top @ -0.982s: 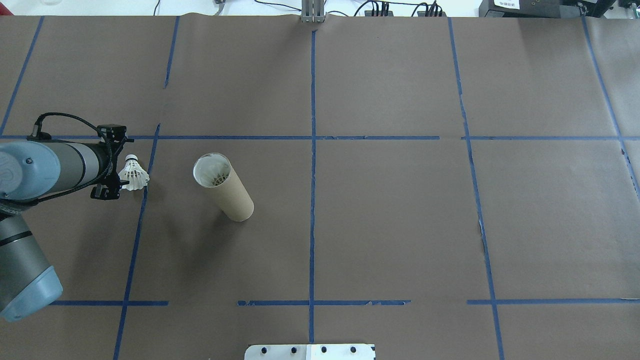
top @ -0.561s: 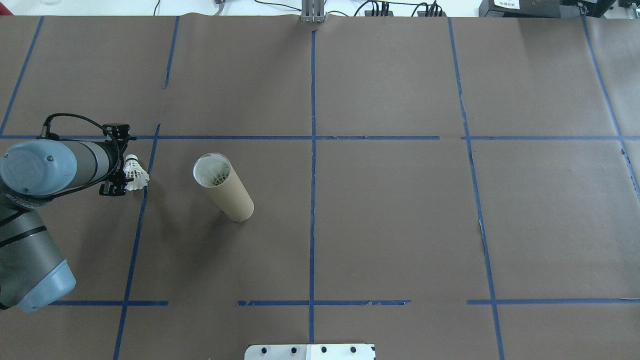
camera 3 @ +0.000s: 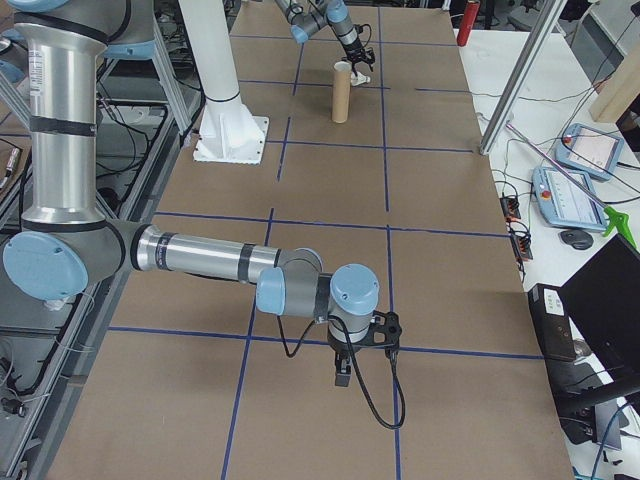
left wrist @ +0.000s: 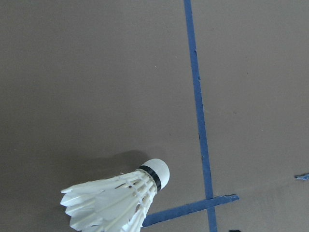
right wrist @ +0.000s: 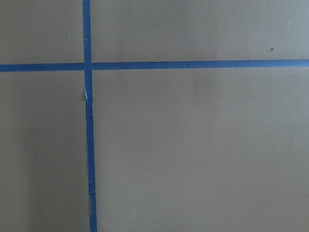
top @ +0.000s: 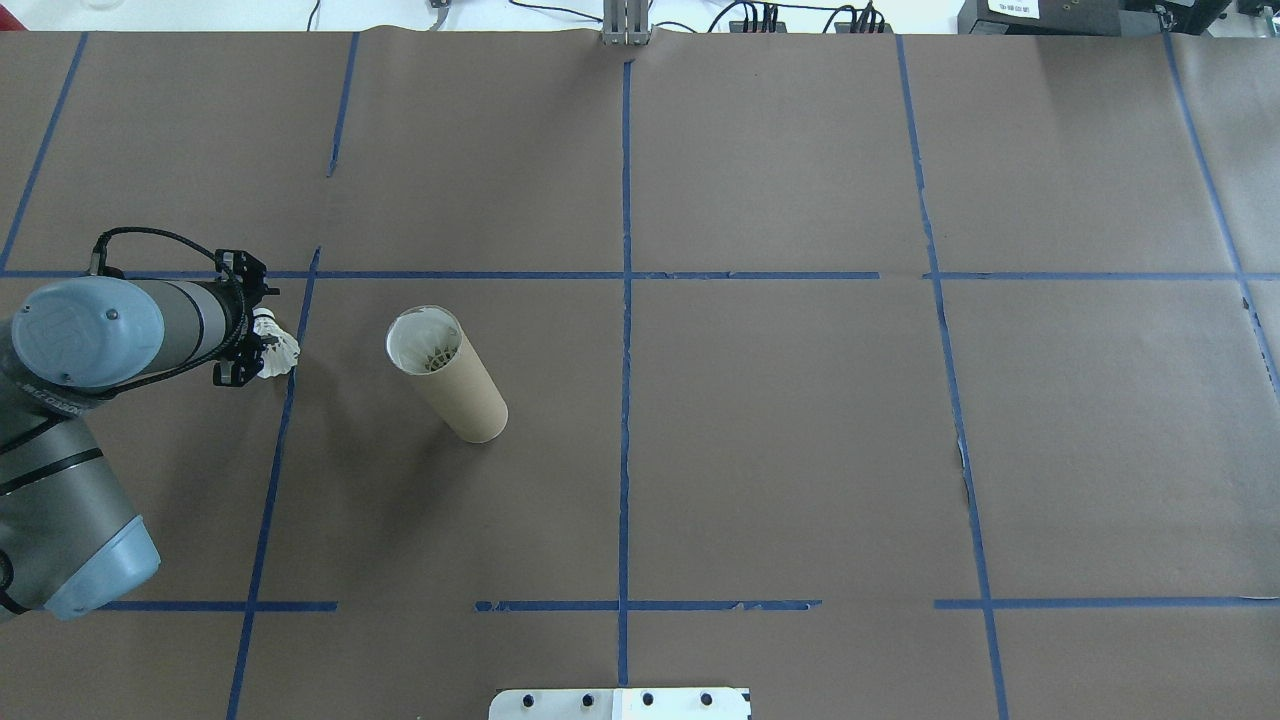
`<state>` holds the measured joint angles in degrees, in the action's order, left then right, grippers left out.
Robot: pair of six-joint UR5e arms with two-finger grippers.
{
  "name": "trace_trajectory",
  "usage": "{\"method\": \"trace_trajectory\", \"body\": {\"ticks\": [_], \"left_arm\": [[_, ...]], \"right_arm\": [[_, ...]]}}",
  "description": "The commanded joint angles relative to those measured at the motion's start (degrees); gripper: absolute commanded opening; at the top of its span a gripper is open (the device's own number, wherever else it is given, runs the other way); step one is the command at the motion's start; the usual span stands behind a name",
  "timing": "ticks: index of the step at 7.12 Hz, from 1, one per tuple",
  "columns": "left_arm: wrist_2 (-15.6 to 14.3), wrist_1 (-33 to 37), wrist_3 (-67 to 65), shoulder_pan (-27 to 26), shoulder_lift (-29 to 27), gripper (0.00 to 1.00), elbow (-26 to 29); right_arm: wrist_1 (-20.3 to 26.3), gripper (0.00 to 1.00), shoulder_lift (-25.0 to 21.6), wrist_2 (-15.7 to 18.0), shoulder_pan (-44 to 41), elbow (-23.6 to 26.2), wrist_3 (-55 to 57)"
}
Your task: Collect badminton balls into bucket
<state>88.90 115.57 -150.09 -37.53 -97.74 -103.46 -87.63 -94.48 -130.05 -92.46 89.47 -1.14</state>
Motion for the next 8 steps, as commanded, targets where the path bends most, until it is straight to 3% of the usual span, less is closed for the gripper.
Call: {"method": "trace_trajectory", "body": {"ticks": [1, 3, 6, 8], "left_arm": [[0.04, 0.01, 0.41, 0.00, 0.10, 0.00, -0.07], [0.13, -0.08, 1.11, 0.00, 0.27, 0.00, -0.59], [2.23, 0.36, 17.12, -0.52, 0.09, 0.00, -2.96], [11.69, 0.45, 36.35, -2.45, 0.62, 0.00, -5.95]], "right_arm": [[0.00, 1.00, 0.00, 0.05, 0.00, 0.00, 0.00], [0.00, 1.00, -0.09, 0.05, 0.00, 0.00, 0.00], [0.00, 1.00, 0.00, 0.06, 0.00, 0.00, 0.00], [0.00, 1.00, 0.00, 0.06, 0.00, 0.00, 0.00]]}}
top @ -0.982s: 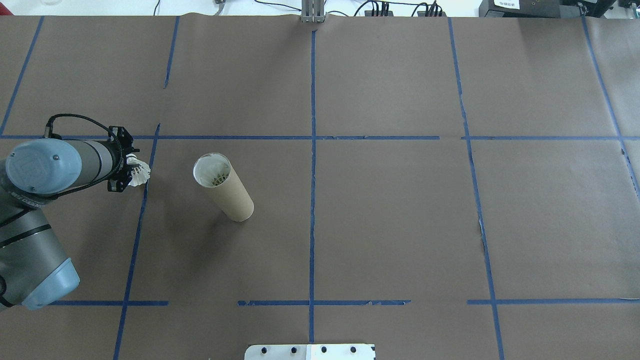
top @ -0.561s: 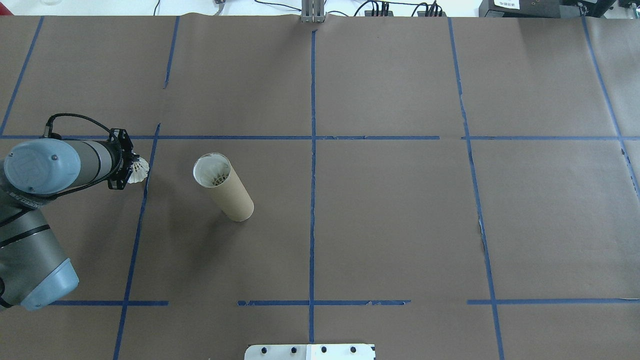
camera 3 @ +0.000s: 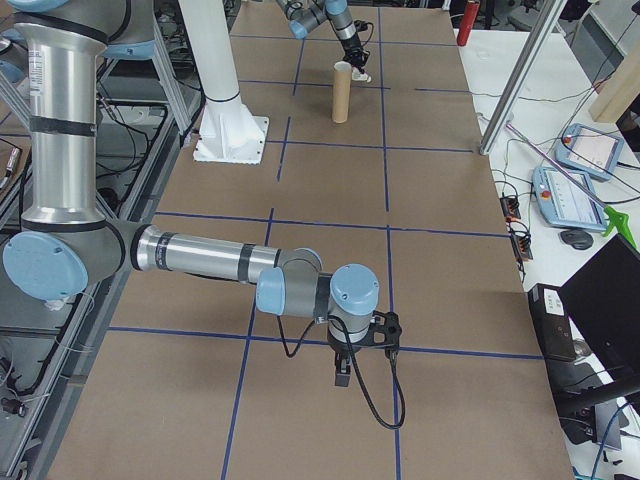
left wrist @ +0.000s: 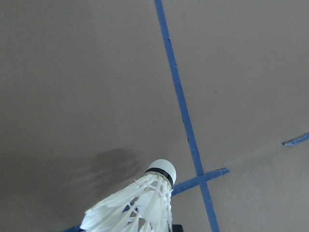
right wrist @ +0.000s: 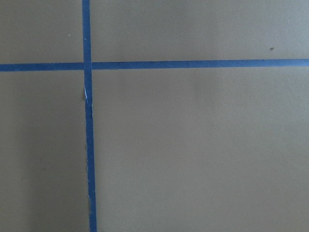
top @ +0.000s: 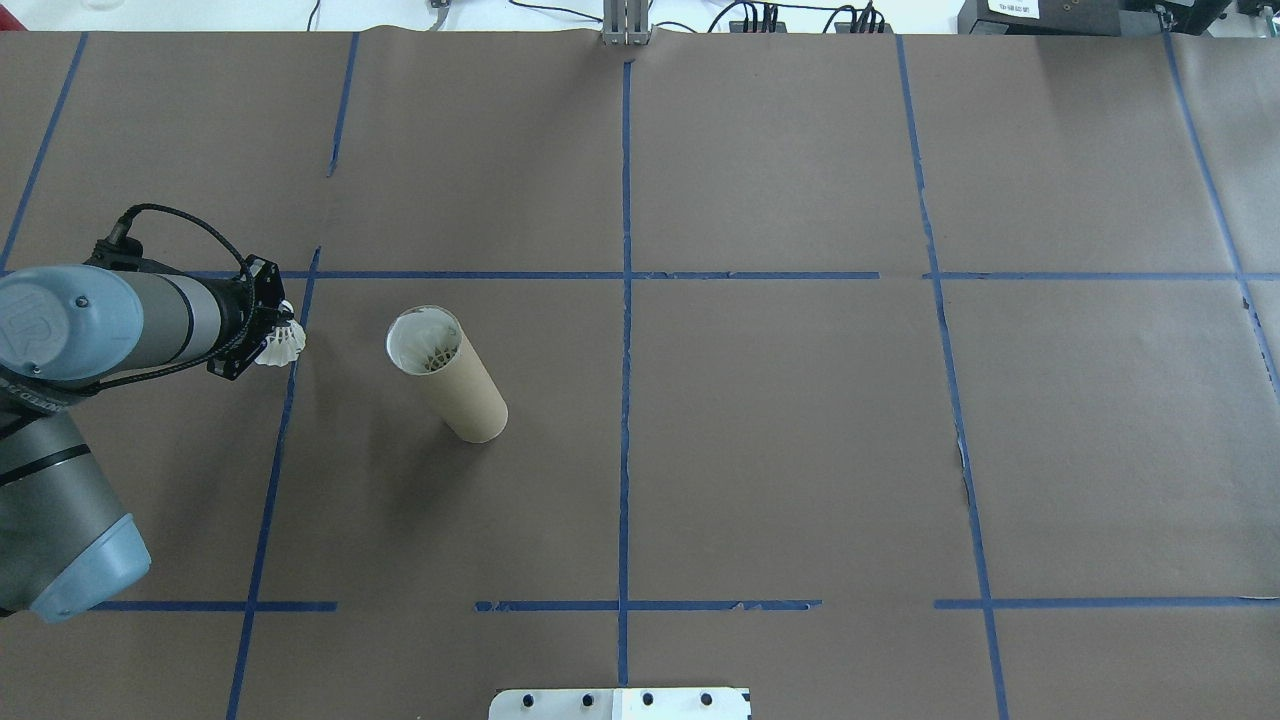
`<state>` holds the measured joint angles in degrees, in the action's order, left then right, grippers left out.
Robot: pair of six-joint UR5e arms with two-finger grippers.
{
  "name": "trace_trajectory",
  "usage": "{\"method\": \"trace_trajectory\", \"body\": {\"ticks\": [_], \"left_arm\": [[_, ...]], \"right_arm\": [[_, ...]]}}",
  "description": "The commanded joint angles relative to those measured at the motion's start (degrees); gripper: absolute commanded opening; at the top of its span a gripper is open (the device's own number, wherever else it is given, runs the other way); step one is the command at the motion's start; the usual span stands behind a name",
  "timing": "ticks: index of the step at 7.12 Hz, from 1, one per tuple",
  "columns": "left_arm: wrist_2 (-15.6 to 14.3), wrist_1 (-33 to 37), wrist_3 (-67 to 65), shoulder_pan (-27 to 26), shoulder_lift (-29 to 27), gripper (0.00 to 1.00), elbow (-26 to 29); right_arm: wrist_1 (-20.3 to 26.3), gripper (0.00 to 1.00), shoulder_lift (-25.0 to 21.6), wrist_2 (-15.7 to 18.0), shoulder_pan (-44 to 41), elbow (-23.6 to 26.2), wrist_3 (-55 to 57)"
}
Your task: Collect badminton balls into bucket
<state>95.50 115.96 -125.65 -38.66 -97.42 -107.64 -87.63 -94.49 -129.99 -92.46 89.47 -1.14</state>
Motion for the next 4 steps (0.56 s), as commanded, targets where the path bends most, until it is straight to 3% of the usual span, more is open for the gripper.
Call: {"method": "trace_trajectory", "body": {"ticks": [1, 3, 4], "left_arm": [[8.61, -0.11, 20.79, -3.24, 0.38, 0.00, -2.13], [15.21, -4.21, 36.89, -8.60, 0.21, 0.00, -2.92], [15.41, -9.81, 44.19, -10.71, -0.57, 0.00, -4.58]], "right_arm": [[0.00, 1.00, -0.08, 0.00, 0.00, 0.00, 0.00], [0.00, 1.00, 0.01, 0.00, 0.00, 0.00, 0.00], [0.00, 1.00, 0.01, 0.00, 0.00, 0.00, 0.00]]}}
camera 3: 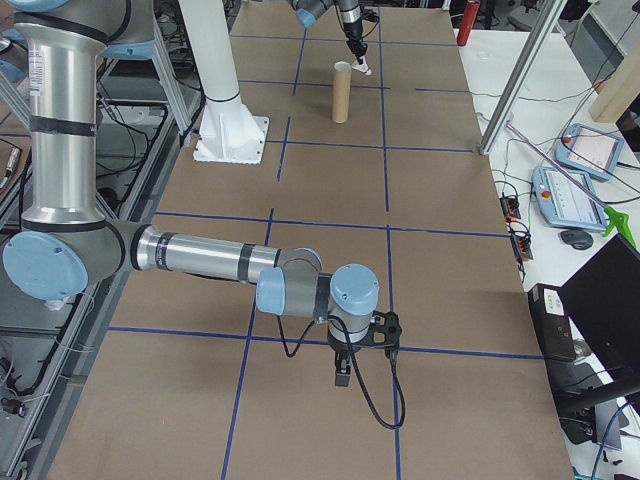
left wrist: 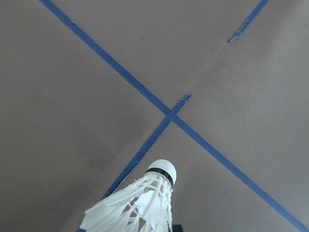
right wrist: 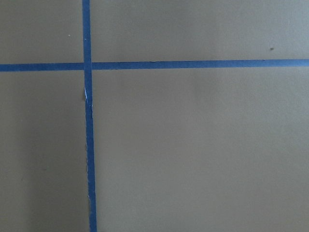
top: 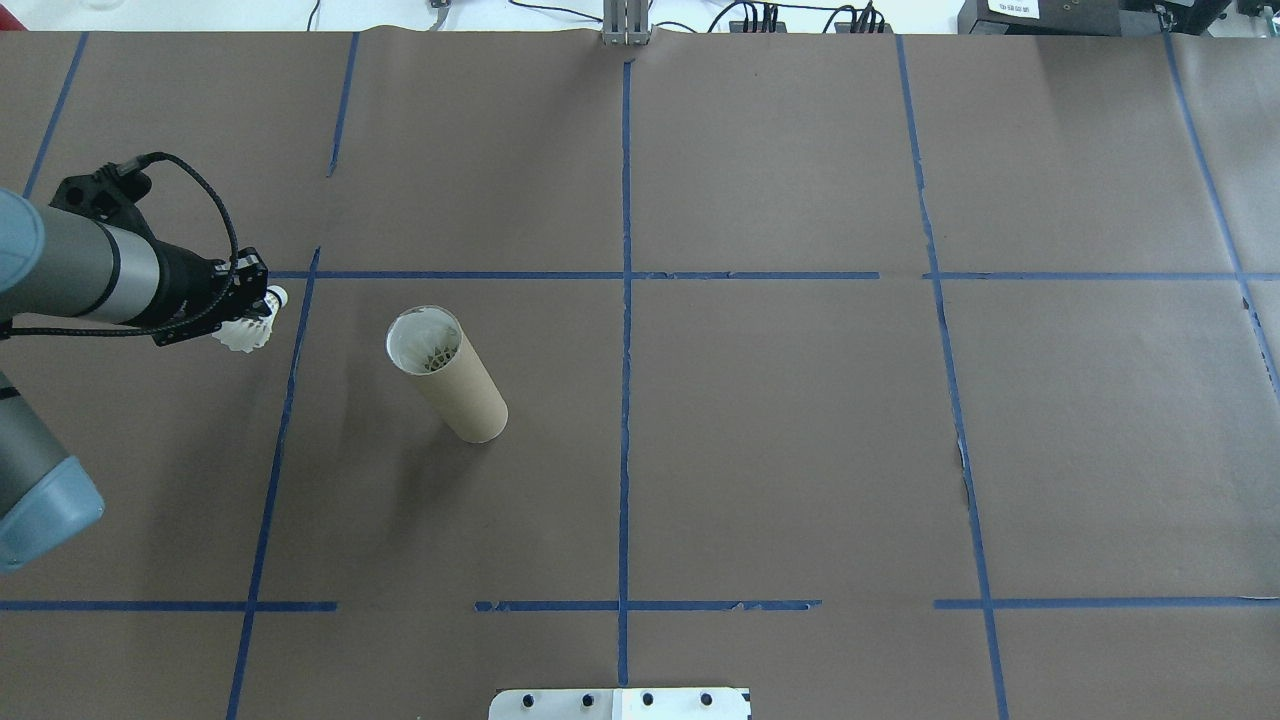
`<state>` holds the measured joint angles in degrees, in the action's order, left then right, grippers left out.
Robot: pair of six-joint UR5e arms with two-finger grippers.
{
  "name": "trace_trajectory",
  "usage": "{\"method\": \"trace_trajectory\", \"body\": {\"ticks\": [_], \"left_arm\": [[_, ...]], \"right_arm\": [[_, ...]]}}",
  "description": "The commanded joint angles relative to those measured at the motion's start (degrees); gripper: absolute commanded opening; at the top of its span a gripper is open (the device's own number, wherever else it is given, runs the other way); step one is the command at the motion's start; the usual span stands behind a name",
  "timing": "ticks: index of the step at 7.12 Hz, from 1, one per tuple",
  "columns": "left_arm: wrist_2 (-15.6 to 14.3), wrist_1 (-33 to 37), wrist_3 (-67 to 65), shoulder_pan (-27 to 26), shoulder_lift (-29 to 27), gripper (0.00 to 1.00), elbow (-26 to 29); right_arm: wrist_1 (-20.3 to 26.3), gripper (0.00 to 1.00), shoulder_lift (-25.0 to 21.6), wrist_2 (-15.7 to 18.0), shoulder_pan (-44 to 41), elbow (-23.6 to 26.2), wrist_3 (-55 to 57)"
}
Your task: Collect badminton balls into bucket
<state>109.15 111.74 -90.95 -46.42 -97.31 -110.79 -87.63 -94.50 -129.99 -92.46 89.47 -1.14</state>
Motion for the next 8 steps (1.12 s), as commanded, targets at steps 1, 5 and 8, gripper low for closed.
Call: {"method": "trace_trajectory", "body": {"ticks": [1, 5, 8], "left_arm": [[1.85, -12.35, 16.61, -3.15, -0.78, 0.00, -4.23], [7.98, -36.59, 35.89, -8.23, -11.44, 0.00, -7.51], [11.25, -55.00, 37.42, -7.90, -21.15, 0.00, -12.14]], "right_arm": [[0.00, 1.00, 0.01, 0.00, 0.00, 0.00, 0.00], [0.00, 1.00, 0.01, 0.00, 0.00, 0.00, 0.00], [0.00, 1.00, 0.01, 0.00, 0.00, 0.00, 0.00]]}}
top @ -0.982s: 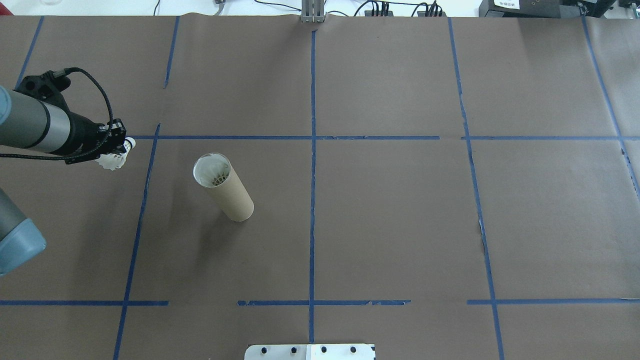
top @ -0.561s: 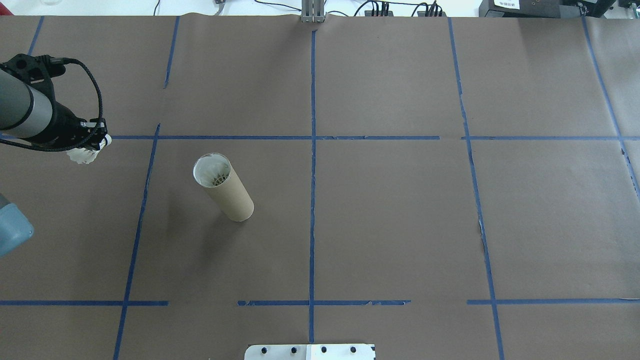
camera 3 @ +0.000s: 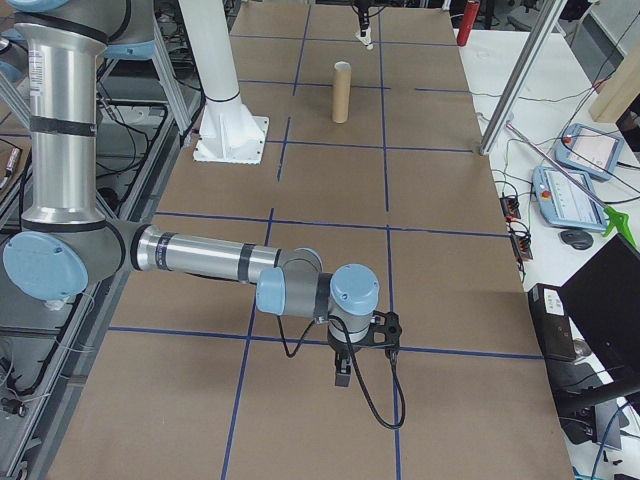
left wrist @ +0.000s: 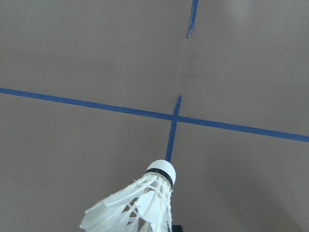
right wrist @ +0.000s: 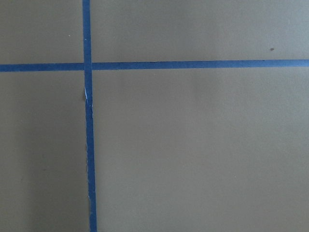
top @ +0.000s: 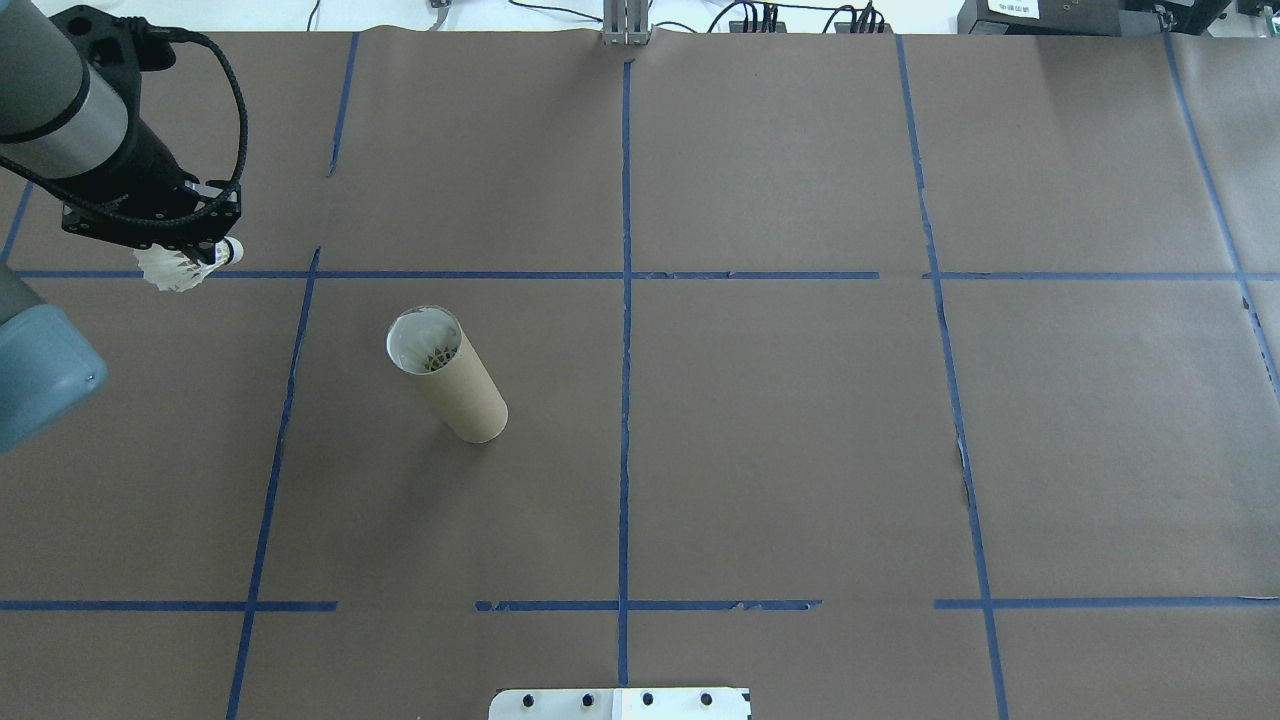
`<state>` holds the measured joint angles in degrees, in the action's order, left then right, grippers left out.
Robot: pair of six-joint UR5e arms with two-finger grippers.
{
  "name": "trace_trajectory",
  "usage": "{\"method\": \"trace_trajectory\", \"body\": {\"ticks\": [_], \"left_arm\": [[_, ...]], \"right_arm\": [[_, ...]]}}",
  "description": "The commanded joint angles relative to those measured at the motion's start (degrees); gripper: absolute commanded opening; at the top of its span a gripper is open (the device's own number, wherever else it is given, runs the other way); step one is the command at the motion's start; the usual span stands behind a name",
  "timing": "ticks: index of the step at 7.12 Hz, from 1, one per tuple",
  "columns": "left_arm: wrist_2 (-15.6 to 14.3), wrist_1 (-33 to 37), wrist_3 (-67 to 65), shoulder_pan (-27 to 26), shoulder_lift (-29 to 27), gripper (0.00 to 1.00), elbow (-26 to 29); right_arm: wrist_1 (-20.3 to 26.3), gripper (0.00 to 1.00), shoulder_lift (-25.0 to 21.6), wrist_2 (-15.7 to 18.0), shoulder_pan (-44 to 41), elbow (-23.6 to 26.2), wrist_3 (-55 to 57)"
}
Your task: Collect badminton balls into bucket
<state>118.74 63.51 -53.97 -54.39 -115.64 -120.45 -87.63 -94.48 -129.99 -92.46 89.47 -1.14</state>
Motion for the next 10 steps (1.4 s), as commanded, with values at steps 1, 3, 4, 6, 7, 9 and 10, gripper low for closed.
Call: {"method": "trace_trajectory", "body": {"ticks": [1, 3, 4, 6, 7, 9, 10], "left_arm": [[1.93, -13.95, 0.44, 1.12, -5.89, 0.00, -4.24], [1.93, -23.57, -0.17, 3.75, -12.92, 0.00, -4.26], [1.93, -27.78, -0.17, 4.11, -16.17, 0.00, -4.00], [1.84, -32.38, -0.26, 5.34, -23.20, 0.00, 1.15], [1.84, -32.40, -0.26, 5.78, -25.84, 0.00, 4.41], [1.84, -32.48, -1.74, 7.01, -30.86, 0.00, 10.39], [1.84, -32.48, -2.71, 7.54, -32.79, 0.00, 12.33]], "right_arm": [[0.00, 1.00, 0.00, -0.09, 0.00, 0.00, 0.00], [0.00, 1.00, 0.00, 0.00, 0.00, 0.00, 0.00], [0.00, 1.00, 0.00, 0.00, 0.00, 0.00, 0.00], [0.00, 1.00, 0.00, 0.00, 0.00, 0.00, 0.00], [0.00, 1.00, 0.00, 0.00, 0.00, 0.00, 0.00], [0.00, 1.00, 0.00, 0.00, 0.00, 0.00, 0.00], [0.00, 1.00, 0.00, -0.09, 0.00, 0.00, 0.00]]}}
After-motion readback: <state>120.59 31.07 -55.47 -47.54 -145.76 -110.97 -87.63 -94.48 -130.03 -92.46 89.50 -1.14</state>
